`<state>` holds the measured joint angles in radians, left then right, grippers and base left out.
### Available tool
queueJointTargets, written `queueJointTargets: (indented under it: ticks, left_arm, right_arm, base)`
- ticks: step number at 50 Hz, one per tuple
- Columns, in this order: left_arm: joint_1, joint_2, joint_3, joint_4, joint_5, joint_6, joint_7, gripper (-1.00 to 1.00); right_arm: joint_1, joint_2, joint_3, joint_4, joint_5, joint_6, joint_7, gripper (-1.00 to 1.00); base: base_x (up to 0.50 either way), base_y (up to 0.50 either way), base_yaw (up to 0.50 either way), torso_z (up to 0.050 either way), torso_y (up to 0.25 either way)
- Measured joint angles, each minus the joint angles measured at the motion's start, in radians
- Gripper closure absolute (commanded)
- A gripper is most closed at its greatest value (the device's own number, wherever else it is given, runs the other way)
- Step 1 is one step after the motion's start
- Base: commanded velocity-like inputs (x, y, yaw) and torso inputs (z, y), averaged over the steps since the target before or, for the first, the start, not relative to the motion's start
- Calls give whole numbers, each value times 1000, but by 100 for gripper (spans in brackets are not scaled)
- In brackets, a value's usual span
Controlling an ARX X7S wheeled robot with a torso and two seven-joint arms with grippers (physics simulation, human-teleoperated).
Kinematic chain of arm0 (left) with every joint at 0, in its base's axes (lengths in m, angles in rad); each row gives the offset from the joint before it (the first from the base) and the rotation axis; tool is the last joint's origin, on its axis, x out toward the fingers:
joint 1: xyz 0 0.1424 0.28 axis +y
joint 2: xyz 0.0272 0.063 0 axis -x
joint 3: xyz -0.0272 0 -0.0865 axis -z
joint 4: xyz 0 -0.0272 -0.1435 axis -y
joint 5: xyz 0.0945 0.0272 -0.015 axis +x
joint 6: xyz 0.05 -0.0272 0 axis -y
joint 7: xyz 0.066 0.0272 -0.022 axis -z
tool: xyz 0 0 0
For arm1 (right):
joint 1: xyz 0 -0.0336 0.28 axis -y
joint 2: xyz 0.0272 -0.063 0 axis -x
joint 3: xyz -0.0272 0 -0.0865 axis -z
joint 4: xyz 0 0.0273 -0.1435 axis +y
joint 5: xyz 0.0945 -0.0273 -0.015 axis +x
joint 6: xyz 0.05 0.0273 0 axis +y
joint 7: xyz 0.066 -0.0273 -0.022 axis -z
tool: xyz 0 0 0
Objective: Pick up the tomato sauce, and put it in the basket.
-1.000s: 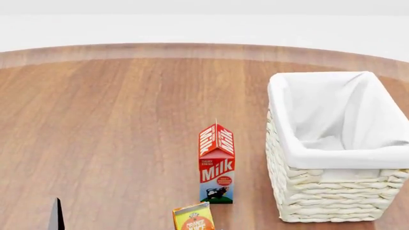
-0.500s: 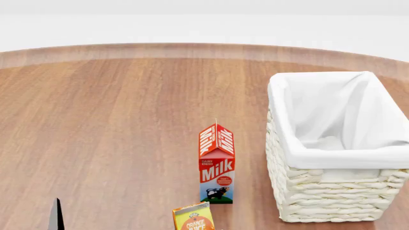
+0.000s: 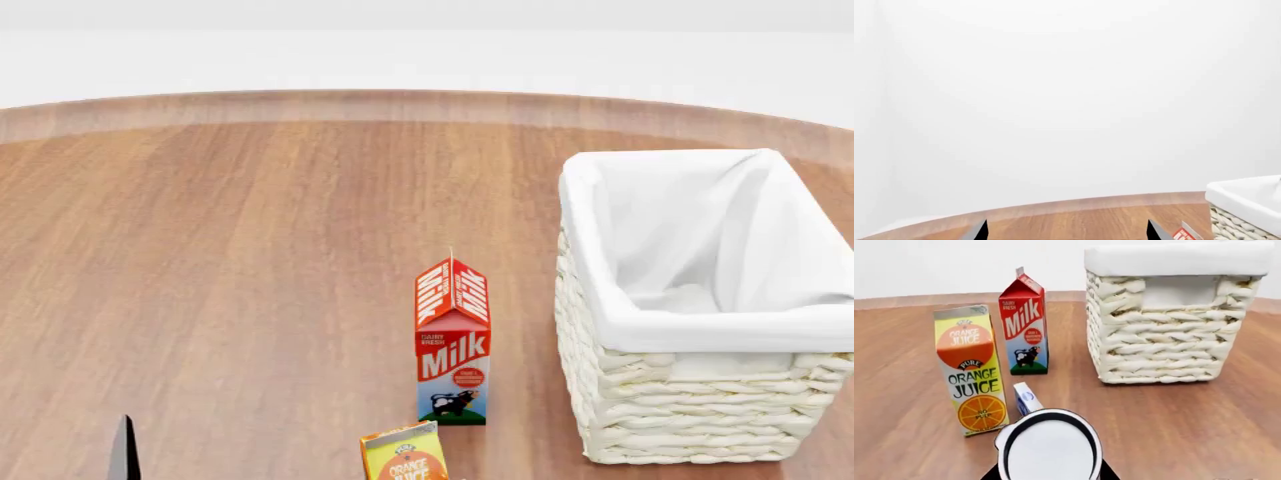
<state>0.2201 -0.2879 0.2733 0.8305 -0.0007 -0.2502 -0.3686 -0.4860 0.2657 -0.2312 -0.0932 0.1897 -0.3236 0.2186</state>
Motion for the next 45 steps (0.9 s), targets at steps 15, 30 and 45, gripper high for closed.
queueJointTargets:
  ticks: [15,30,45]
  left_arm:
    - [-8,-8,2,-6,-12,-2,-8,-100]
    - [-15,-15,4,-10,-23,-3,-16,-100]
    - [-19,-22,7,-14,-30,-3,-25,-100]
  right_arm:
    - [-55,72,39,-350,-18,75,54,100]
    - [79,113,102,-579,12,230,107,100]
    - [397,130,134,-640,94,453,141,100]
  base:
    - [0,0,0,0,0]
    - [0,0,0,0,0]
    - [0,0,0,0,1]
